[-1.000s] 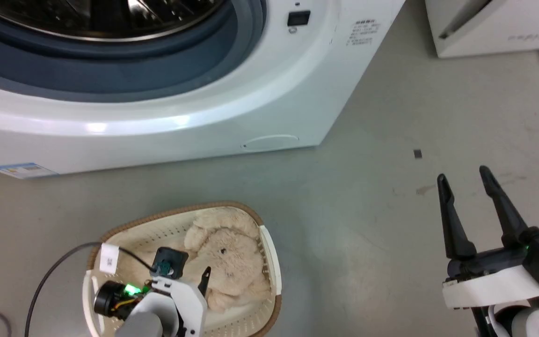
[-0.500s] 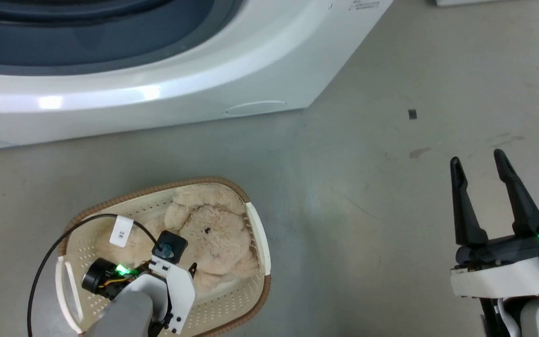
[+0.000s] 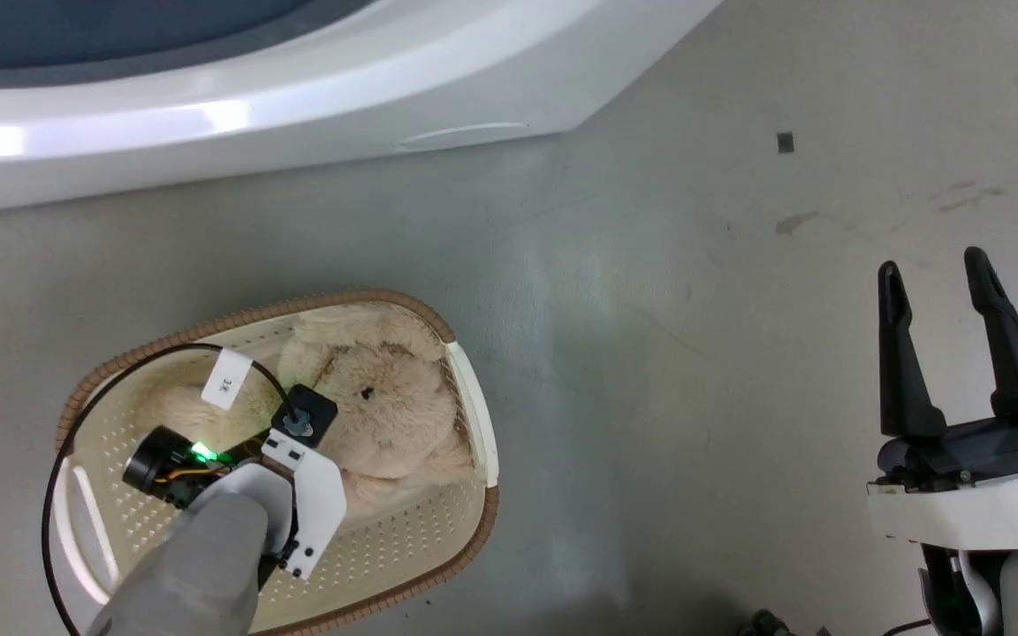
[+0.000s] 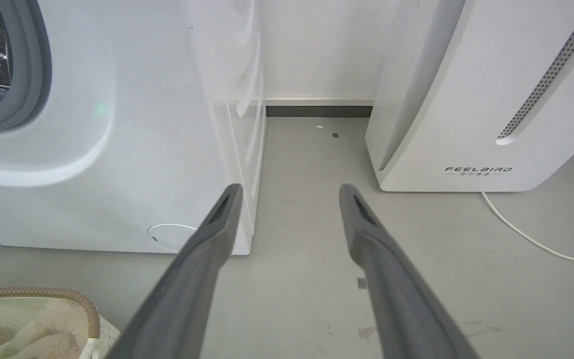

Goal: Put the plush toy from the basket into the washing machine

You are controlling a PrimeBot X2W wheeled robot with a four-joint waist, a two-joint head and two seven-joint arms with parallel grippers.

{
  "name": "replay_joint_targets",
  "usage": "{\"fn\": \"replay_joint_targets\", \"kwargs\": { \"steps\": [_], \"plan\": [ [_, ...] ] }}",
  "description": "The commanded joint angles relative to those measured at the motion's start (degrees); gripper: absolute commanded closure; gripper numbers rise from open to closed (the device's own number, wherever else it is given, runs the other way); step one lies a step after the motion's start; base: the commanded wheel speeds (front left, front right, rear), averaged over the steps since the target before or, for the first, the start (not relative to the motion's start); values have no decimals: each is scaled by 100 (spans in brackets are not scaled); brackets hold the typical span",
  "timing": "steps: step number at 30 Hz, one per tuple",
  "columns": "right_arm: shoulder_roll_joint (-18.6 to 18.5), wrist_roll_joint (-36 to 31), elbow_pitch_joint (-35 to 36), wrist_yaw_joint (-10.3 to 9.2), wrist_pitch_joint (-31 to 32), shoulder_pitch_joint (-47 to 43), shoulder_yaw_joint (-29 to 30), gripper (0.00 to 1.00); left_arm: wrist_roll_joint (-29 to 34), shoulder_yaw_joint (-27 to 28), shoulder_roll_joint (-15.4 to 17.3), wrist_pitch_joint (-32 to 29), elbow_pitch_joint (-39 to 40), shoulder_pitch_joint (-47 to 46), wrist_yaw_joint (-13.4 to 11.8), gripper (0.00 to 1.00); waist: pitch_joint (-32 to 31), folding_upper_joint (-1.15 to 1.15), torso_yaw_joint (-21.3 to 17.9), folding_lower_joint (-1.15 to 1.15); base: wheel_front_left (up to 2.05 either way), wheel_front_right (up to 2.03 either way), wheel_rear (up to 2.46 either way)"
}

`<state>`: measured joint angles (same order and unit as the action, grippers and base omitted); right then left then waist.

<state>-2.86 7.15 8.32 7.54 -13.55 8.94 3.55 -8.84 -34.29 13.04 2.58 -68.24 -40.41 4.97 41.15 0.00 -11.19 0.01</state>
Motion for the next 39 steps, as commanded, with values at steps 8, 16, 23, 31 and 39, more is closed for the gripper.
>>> {"fn": "replay_joint_targets", "kwargs": {
  "steps": [8, 16, 23, 31, 39],
  "plan": [
    [-1, 93, 49, -5, -145, 218, 78, 0, -195, -311, 10, 188, -558, -432, 78, 100, 356, 0, -98, -1, 0, 0, 0],
    [-1, 114, -76, -5, -145, 217, 68, 0, -400, -272, -99, 452, -564, -162, 131, 100, -57, 0, -50, -1, 0, 0, 0],
    [-1, 107, -269, -5, -145, 127, 55, 0, -717, -84, -261, 855, -567, 311, 68, 100, -818, 0, 52, -1, 0, 0, 0],
    [-1, -19, -456, -5, -145, -150, -4, 0, -1084, 168, -459, 1205, -446, 910, 81, 100, -1794, 0, 277, -1, 0, 0, 0],
    [-1, -112, -559, -5, -145, -472, 41, 0, -1170, 411, -411, 1240, 652, 1561, 31, 100, -2577, 0, 583, -1, 0, 0, 0]
  ]
}}
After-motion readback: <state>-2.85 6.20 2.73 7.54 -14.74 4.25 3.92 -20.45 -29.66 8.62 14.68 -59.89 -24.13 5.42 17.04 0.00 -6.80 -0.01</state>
